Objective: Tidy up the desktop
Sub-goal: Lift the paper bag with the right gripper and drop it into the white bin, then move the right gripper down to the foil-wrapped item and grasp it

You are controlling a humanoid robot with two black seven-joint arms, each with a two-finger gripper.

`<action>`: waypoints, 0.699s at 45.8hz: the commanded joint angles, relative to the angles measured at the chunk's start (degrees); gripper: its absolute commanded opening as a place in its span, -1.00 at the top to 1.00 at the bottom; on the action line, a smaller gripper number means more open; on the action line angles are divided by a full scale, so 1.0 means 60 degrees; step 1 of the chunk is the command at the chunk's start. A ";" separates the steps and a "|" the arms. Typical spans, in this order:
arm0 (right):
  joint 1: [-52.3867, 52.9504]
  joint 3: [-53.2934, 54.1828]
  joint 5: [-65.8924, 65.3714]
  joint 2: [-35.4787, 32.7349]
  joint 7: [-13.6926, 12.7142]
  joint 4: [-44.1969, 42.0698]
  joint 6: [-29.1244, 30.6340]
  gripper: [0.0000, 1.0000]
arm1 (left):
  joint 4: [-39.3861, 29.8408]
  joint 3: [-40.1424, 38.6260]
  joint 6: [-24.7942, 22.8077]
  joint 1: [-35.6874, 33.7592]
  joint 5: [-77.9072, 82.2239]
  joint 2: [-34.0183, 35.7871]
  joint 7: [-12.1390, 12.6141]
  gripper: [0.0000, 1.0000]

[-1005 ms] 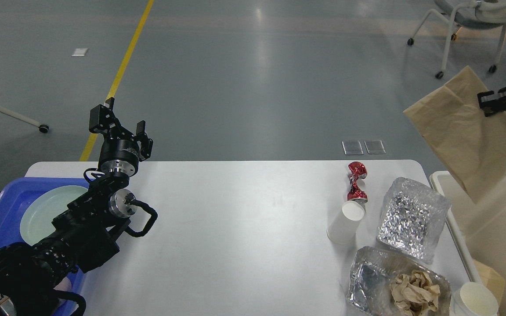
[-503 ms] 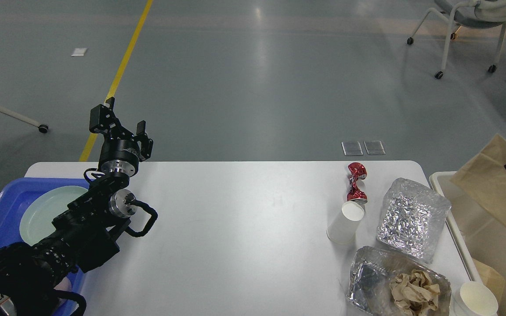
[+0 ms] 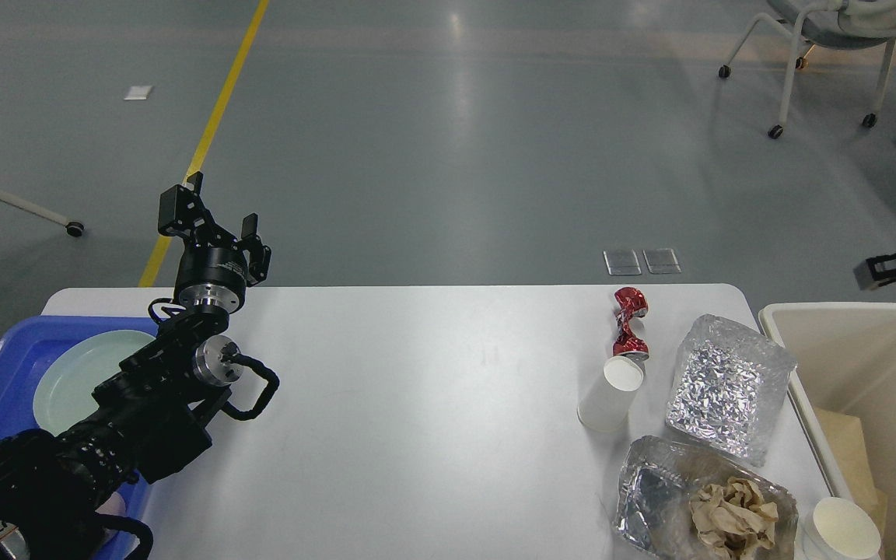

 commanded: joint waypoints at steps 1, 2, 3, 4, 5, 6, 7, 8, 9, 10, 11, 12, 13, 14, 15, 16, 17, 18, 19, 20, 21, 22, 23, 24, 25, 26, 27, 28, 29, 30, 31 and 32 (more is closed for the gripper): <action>0.1897 0.0684 0.0292 0.0024 0.0050 0.1503 0.0675 -1.00 | -0.0007 0.0000 0.0000 0.0000 0.0012 0.0000 0.0000 -1.00; 0.2321 0.0903 0.0423 0.0024 0.0050 0.1825 0.0879 -1.00 | 0.0007 0.0000 0.0000 0.0000 -0.0002 0.0000 0.0000 -1.00; 0.2644 0.1094 0.0540 0.0024 0.0050 0.2089 0.1055 -1.00 | -0.0007 0.0000 0.0000 0.0000 -0.0002 0.0000 0.0000 -1.00; 0.2981 0.1284 0.0672 0.0024 0.0050 0.2353 0.1289 -1.00 | -0.0008 0.0000 0.0000 0.0000 0.0012 0.0000 0.0000 -1.00; 0.3289 0.1446 0.0818 0.0024 0.0050 0.2617 0.1509 -1.00 | 0.0007 0.0000 0.0000 0.0000 0.0012 0.0000 0.0000 -1.00; 0.3625 0.1607 0.0994 0.0038 0.0050 0.2822 0.1801 -1.00 | 0.0007 0.0000 0.0000 0.0000 -0.0002 0.0000 0.0000 -1.00; 0.3948 0.1753 0.1141 0.0039 0.0050 0.3042 0.2065 -1.00 | 0.0007 0.0000 0.0000 0.0000 -0.0002 0.0000 0.0000 -1.00; 0.4285 0.1914 0.1302 0.0053 0.0050 0.3262 0.2343 -1.00 | 0.0007 0.0000 0.0000 0.0000 -0.0002 0.0000 0.0000 -1.00; 0.4607 0.2076 0.1448 0.0111 0.0050 0.3452 0.2607 -1.00 | -0.0007 0.0000 0.0000 0.0000 -0.0002 0.0000 0.0000 -1.00; 0.4915 0.2251 0.1595 0.0170 0.0050 0.3643 0.2871 -1.00 | -0.0008 0.0000 0.0000 0.0000 -0.0002 0.0000 0.0000 -1.00; 0.5338 0.2500 0.1843 0.0243 0.0050 0.3949 0.3250 -1.00 | -0.0008 0.0000 0.0000 0.0000 -0.0002 0.0000 0.0000 -1.00; 0.5589 0.2647 0.2005 0.0287 0.0050 0.4126 0.3501 -1.00 | 0.0007 0.0000 0.0000 0.0000 0.0012 0.0000 0.0000 -1.00; 0.5824 0.2794 0.2166 0.0331 0.0050 0.4288 0.3735 -1.00 | 0.0007 0.0000 0.0000 0.0000 -0.0002 0.0000 0.0000 -1.00; 0.6044 0.2940 0.2327 0.0375 0.0050 0.4434 0.3970 -1.00 | 0.0007 0.0000 0.0000 0.0000 -0.0002 0.0000 0.0000 -1.00; 0.6263 0.3072 0.2474 0.0404 0.0035 0.4610 0.4204 -1.00 | 0.0007 0.0000 0.0000 0.0000 -0.0002 0.0000 0.0000 -1.00; 0.6454 0.3218 0.2606 0.0434 0.0035 0.4771 0.4424 -1.00 | 0.0007 0.0000 0.0000 0.0000 -0.0002 0.0000 0.0000 -1.00; 0.6615 0.3350 0.2752 0.0449 0.0021 0.4932 0.4629 -1.00 | -0.0007 0.0000 0.0000 0.0000 -0.0002 0.0000 0.0000 -1.00; 0.6748 0.3482 0.2869 0.0463 -0.0008 0.5079 0.4805 -1.00 | 0.0007 0.0000 0.0000 0.0000 -0.0002 0.0000 0.0000 -1.00; 0.6865 0.3585 0.2987 0.0463 -0.0023 0.5240 0.4952 -1.00 | -0.0007 0.0000 0.0000 0.0000 -0.0002 0.0000 0.0000 -1.00; 0.6968 0.3688 0.3089 0.0478 -0.0038 0.5430 0.5055 -1.00 | 0.0007 0.0000 0.0000 0.0014 0.0012 0.0000 0.0000 -1.00; 0.7085 0.3761 0.3163 0.0492 -0.0052 0.5664 0.5067 -1.00 | -0.0007 0.0000 0.0000 0.0000 -0.0002 0.0000 0.0000 -1.00; 0.7173 0.3820 0.3236 0.0522 -0.0053 0.5898 0.5067 -1.00 | 0.0007 0.0000 0.0000 0.0000 -0.0002 0.0000 0.0000 -1.00; 0.7290 0.3864 0.3309 0.0551 -0.0067 0.6161 0.5067 -1.00 | 0.0007 0.0000 0.0000 0.0000 -0.0002 0.0000 0.0000 -1.00; 0.7421 0.3879 0.3383 0.0566 -0.0067 0.6382 0.5067 -1.00 | 0.0007 0.0000 0.0000 0.0000 -0.0002 0.0000 0.0000 -1.00; 0.7597 0.3893 0.3441 0.0580 -0.0067 0.6630 0.5067 -1.00 | -0.0007 0.0000 0.0000 0.0000 -0.0002 0.0000 0.0000 -1.00; 0.7787 0.3908 0.3514 0.0610 -0.0067 0.6879 0.5067 -1.00 | 0.0007 0.0000 0.0000 0.0000 -0.0002 0.0000 0.0000 -1.00; 0.7992 0.3908 0.3602 0.0624 -0.0067 0.7114 0.5067 -1.00 | 0.0007 0.0000 0.0000 0.0000 -0.0002 0.0000 0.0000 -1.00; 0.8211 0.3923 0.3690 0.0668 -0.0067 0.7377 0.5067 -1.00 | 0.0007 0.0000 0.0000 0.0000 -0.0002 0.0000 0.0000 -1.00; 0.8446 0.3952 0.3807 0.0712 -0.0067 0.7670 0.5067 -1.00 | 0.0007 0.0000 0.0000 0.0000 -0.0002 0.0000 0.0000 -1.00; 0.8637 0.3981 0.3924 0.0741 -0.0067 0.7905 0.5067 -1.00 | 0.0007 0.0000 0.0000 0.0000 0.0012 0.0000 0.0000 -1.00; 0.8813 0.4011 0.4027 0.0756 -0.0067 0.8154 0.5067 -1.00 | 0.0007 0.0000 0.0000 0.0000 -0.0002 0.0000 0.0000 -1.00; 0.8988 0.4040 0.4144 0.0785 -0.0067 0.8388 0.5067 -1.00 | 0.0007 0.0000 0.0000 0.0000 -0.0002 0.0000 0.0000 -1.00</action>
